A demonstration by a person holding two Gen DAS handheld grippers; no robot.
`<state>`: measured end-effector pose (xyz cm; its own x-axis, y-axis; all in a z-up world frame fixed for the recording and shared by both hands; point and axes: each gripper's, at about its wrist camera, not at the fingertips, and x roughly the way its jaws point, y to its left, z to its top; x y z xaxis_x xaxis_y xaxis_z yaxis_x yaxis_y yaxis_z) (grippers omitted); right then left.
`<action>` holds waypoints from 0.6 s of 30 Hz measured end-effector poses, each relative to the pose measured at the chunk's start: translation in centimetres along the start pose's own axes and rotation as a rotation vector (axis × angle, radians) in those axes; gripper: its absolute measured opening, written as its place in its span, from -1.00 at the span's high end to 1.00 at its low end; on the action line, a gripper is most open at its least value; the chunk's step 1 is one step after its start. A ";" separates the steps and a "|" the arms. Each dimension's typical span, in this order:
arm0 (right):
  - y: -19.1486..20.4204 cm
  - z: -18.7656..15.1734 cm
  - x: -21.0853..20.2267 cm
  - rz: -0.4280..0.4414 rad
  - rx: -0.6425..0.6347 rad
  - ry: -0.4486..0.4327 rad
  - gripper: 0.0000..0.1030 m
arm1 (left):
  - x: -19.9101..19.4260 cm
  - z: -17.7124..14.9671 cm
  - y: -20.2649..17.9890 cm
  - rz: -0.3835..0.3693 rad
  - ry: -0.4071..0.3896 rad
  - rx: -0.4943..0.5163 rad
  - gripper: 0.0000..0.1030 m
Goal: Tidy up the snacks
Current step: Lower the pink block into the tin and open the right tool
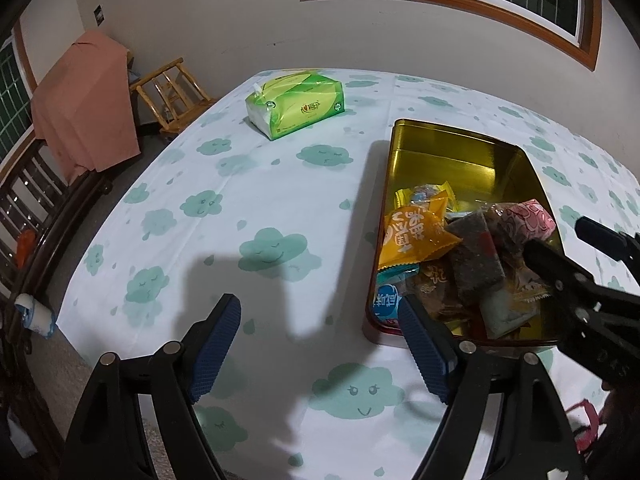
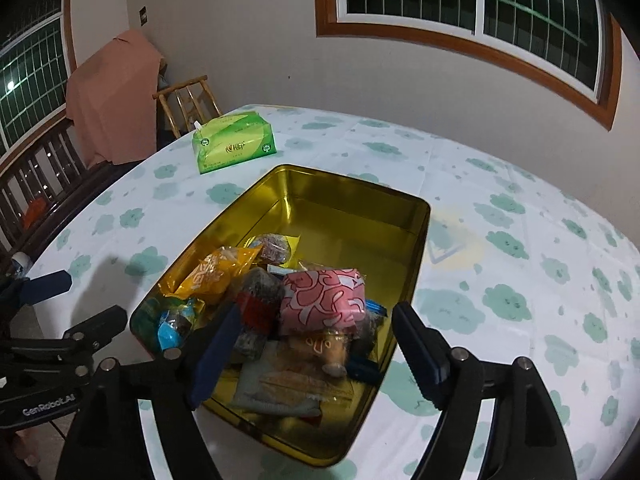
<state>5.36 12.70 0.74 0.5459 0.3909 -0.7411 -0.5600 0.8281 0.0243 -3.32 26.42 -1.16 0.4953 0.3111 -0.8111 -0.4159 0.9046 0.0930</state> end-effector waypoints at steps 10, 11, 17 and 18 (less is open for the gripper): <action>0.3 -1.7 -2.8 -0.022 -0.002 -0.001 -0.56 | -0.3 -0.2 -0.7 -0.004 0.001 0.006 -0.53; 0.3 -1.9 -2.9 -0.022 -0.001 0.000 -0.56 | -0.4 -0.2 -0.8 -0.004 0.000 0.007 -0.53; 0.4 -2.8 -3.3 -0.032 -0.001 0.018 -0.56 | -0.7 -0.3 -1.2 0.002 0.001 0.011 -0.54; 0.3 -3.0 -3.3 -0.043 0.000 0.025 -0.56 | -0.8 -0.3 -1.3 0.002 0.000 0.013 -0.54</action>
<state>1.51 10.50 1.19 0.5537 0.3452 -0.7578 -0.5365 0.8438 -0.0077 -3.44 24.90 -0.83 0.4943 0.3133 -0.8109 -0.4070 0.9076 0.1027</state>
